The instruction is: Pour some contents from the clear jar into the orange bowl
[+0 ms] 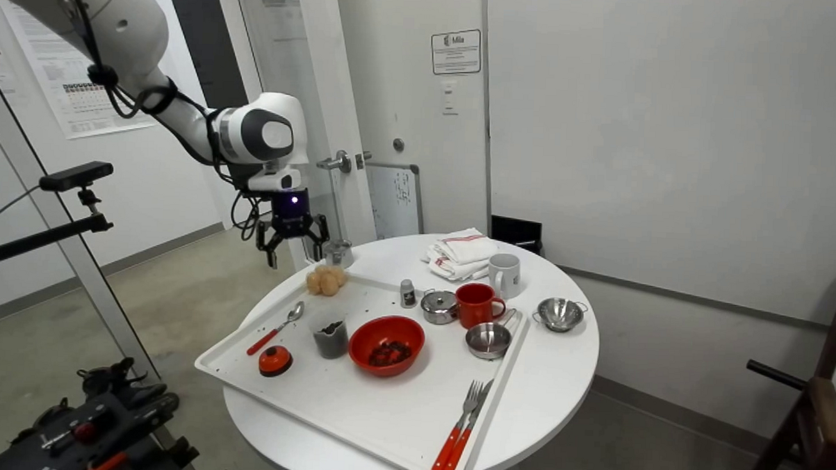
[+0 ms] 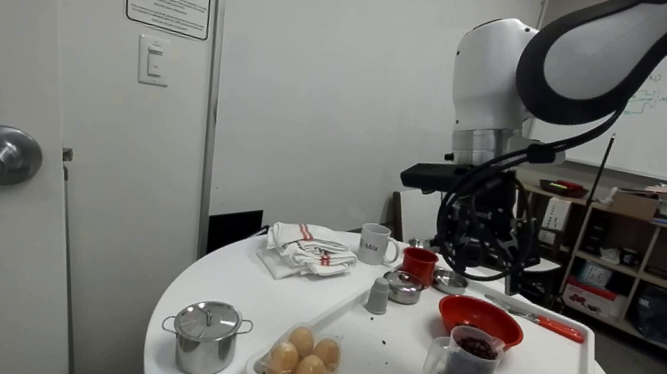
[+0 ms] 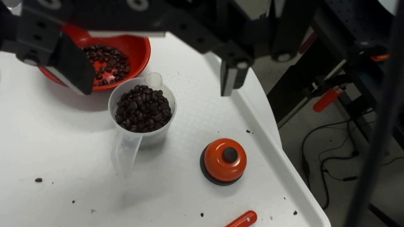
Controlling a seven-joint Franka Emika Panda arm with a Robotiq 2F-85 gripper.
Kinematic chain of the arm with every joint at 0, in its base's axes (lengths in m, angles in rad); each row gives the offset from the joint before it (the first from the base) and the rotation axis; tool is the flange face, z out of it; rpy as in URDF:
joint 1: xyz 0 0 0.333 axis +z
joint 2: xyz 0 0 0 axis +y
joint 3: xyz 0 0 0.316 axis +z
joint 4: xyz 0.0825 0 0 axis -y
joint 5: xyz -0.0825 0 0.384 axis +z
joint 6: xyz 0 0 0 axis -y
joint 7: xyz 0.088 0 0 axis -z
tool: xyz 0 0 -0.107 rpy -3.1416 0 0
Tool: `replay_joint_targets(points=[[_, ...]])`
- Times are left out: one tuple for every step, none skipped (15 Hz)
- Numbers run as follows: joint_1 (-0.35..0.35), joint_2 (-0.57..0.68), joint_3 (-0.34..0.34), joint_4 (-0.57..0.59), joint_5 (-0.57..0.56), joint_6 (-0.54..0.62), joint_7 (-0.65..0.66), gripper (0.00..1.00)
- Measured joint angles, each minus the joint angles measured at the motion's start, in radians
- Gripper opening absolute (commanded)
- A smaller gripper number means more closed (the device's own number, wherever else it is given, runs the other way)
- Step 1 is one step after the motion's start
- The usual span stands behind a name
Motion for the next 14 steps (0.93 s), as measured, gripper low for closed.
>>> replay_joint_targets(points=[[0.013, 0.008, -0.008, 0.007, -0.016, -0.015, 0.060, 1.00], [0.028, 0.026, -0.014, 0.023, -0.027, -0.035, 0.121, 1.00], [0.041, 0.052, -0.016, 0.045, -0.032, -0.059, 0.178, 1.00], [0.053, 0.083, -0.016, 0.070, -0.032, -0.083, 0.229, 1.00], [0.063, 0.119, -0.016, 0.098, -0.031, -0.106, 0.271, 1.00], [0.071, 0.155, -0.016, 0.125, -0.028, -0.123, 0.307, 1.00], [0.075, 0.189, -0.016, 0.149, -0.026, -0.132, 0.334, 1.00], [0.075, 0.220, -0.016, 0.172, -0.023, -0.138, 0.350, 1.00], [0.072, 0.247, -0.017, 0.191, -0.020, -0.145, 0.359, 1.00], [0.068, 0.269, -0.018, 0.206, -0.017, -0.150, 0.361, 1.00], [0.062, 0.285, -0.020, 0.217, -0.017, -0.151, 0.361, 1.00], [0.056, 0.295, -0.023, 0.222, -0.018, -0.150, 0.357, 1.00], [0.050, 0.300, -0.026, 0.223, -0.019, -0.145, 0.352, 1.00], [0.046, 0.302, -0.031, 0.223, -0.020, -0.140, 0.345, 1.00]])
